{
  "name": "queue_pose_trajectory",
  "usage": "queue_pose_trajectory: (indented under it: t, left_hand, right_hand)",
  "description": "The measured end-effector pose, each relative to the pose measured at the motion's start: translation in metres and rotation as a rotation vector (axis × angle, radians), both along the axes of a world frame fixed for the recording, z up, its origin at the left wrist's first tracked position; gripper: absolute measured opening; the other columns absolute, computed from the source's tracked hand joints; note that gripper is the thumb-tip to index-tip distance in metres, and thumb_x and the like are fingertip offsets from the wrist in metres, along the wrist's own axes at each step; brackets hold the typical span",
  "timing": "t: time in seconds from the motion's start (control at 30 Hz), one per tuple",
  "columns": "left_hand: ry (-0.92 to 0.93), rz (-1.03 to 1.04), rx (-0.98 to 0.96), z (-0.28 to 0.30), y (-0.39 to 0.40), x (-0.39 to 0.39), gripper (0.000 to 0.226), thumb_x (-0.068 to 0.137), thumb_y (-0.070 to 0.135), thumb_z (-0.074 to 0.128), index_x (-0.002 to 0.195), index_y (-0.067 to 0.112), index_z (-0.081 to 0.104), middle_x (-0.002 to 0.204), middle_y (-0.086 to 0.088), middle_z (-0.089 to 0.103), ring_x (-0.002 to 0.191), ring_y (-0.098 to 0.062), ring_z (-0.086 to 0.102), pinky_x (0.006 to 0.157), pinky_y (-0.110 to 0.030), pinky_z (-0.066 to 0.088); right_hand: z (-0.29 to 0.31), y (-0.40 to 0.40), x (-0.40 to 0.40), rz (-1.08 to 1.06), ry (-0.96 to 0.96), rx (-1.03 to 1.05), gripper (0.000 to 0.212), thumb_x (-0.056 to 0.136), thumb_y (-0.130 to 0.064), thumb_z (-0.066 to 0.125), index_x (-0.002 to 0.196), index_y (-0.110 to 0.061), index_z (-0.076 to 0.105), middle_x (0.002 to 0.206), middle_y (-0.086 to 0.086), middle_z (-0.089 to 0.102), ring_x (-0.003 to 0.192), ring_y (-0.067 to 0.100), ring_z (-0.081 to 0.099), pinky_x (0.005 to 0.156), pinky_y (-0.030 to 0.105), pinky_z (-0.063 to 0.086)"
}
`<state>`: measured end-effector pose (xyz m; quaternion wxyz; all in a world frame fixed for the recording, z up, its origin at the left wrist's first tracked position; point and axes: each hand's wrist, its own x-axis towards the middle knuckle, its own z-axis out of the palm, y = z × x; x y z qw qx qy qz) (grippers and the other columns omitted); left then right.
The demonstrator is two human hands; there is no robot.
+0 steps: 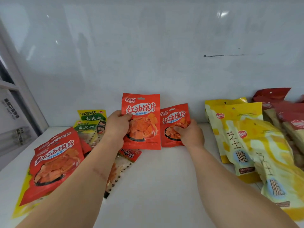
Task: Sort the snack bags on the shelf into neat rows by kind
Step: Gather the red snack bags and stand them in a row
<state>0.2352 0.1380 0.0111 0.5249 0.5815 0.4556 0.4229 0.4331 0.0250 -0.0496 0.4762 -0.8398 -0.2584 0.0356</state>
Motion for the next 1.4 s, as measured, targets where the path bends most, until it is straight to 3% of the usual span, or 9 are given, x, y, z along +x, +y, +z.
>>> queue_pose_trajectory:
  t: [0.3, 0.43, 0.53, 0.6, 0.73, 0.87, 1.1, 1.23, 1.4]
  left_hand:
    - [0.059, -0.039, -0.091, -0.013, -0.026, 0.011, 0.014, 0.099, 0.015, 0.055, 0.106, 0.012, 0.067, 0.101, -0.009, 0.074, 0.094, -0.032, 0.071, 0.087, -0.047, 0.060]
    - [0.032, -0.109, -0.155, -0.017, -0.041, 0.027, 0.014, 0.095, 0.008, 0.056, 0.092, 0.015, 0.068, 0.098, -0.009, 0.075, 0.091, -0.029, 0.072, 0.087, -0.045, 0.059]
    - [-0.020, -0.162, -0.203, -0.028, -0.056, 0.046, 0.015, 0.095, 0.006, 0.056, 0.094, 0.013, 0.069, 0.097, -0.009, 0.076, 0.085, -0.025, 0.072, 0.074, -0.036, 0.060]
    - [-0.027, -0.182, -0.220, -0.037, -0.066, 0.057, 0.012, 0.093, 0.015, 0.060, 0.100, 0.014, 0.071, 0.099, -0.007, 0.076, 0.087, -0.025, 0.073, 0.077, -0.040, 0.061]
    - [0.205, -0.112, 0.007, -0.049, -0.079, 0.076, 0.020, 0.094, 0.027, 0.060, 0.107, 0.015, 0.068, 0.102, -0.007, 0.073, 0.093, -0.030, 0.068, 0.087, -0.046, 0.057]
    - [0.355, -0.050, 0.173, -0.051, -0.088, 0.087, 0.017, 0.097, 0.026, 0.058, 0.095, 0.010, 0.062, 0.100, -0.011, 0.070, 0.089, -0.031, 0.062, 0.076, -0.035, 0.049]
    - [0.396, -0.021, 0.168, -0.054, -0.080, 0.093, 0.022, 0.094, 0.030, 0.062, 0.110, 0.014, 0.064, 0.102, -0.005, 0.071, 0.087, -0.027, 0.064, 0.074, -0.034, 0.048]
    - [0.365, -0.025, 0.140, -0.048, -0.076, 0.089, 0.017, 0.091, 0.031, 0.065, 0.098, 0.015, 0.069, 0.089, -0.003, 0.072, 0.083, -0.026, 0.068, 0.075, -0.038, 0.056]
    - [0.478, -0.020, 0.245, -0.043, -0.072, 0.063, 0.030, 0.094, 0.030, 0.056, 0.104, 0.005, 0.067, 0.095, -0.017, 0.072, 0.089, -0.036, 0.067, 0.063, -0.033, 0.048]
  right_hand:
    - [0.001, 0.002, 0.002, -0.047, -0.037, -0.011, 0.054, 0.084, -0.045, 0.071, 0.122, -0.009, 0.058, 0.122, 0.016, 0.059, 0.113, 0.034, 0.056, 0.091, 0.040, 0.046]
    - [0.005, -0.007, 0.004, -0.037, 0.018, 0.088, 0.040, 0.097, -0.038, 0.055, 0.118, -0.003, 0.059, 0.119, 0.019, 0.064, 0.110, 0.035, 0.059, 0.083, 0.036, 0.044]
    - [0.009, -0.020, 0.002, -0.059, 0.032, 0.100, 0.042, 0.103, -0.034, 0.041, 0.116, 0.000, 0.061, 0.117, 0.021, 0.064, 0.109, 0.037, 0.059, 0.078, 0.034, 0.041]
    - [0.009, -0.030, -0.001, -0.056, 0.019, 0.068, 0.044, 0.104, -0.037, 0.038, 0.117, -0.002, 0.061, 0.119, 0.020, 0.063, 0.110, 0.036, 0.058, 0.081, 0.035, 0.043]
    - [0.005, -0.047, -0.006, -0.015, -0.046, -0.022, 0.050, 0.101, -0.046, 0.043, 0.128, -0.007, 0.057, 0.126, 0.014, 0.060, 0.116, 0.031, 0.057, 0.087, 0.034, 0.044]
    - [-0.002, -0.056, -0.010, 0.043, -0.122, -0.083, 0.047, 0.097, -0.046, 0.051, 0.126, -0.009, 0.056, 0.123, 0.013, 0.058, 0.112, 0.029, 0.057, 0.087, 0.035, 0.045]
    - [-0.008, -0.056, -0.013, 0.053, -0.212, -0.136, 0.043, 0.097, -0.044, 0.054, 0.124, -0.011, 0.055, 0.122, 0.012, 0.054, 0.112, 0.028, 0.054, 0.088, 0.033, 0.044]
    - [-0.007, -0.053, -0.013, 0.040, -0.227, -0.156, 0.045, 0.097, -0.046, 0.052, 0.124, -0.010, 0.054, 0.122, 0.013, 0.054, 0.111, 0.029, 0.055, 0.087, 0.035, 0.045]
    - [-0.003, -0.056, -0.024, -0.026, -0.427, -0.255, 0.039, 0.099, -0.045, 0.048, 0.120, -0.013, 0.057, 0.120, 0.011, 0.056, 0.110, 0.030, 0.054, 0.089, 0.040, 0.044]
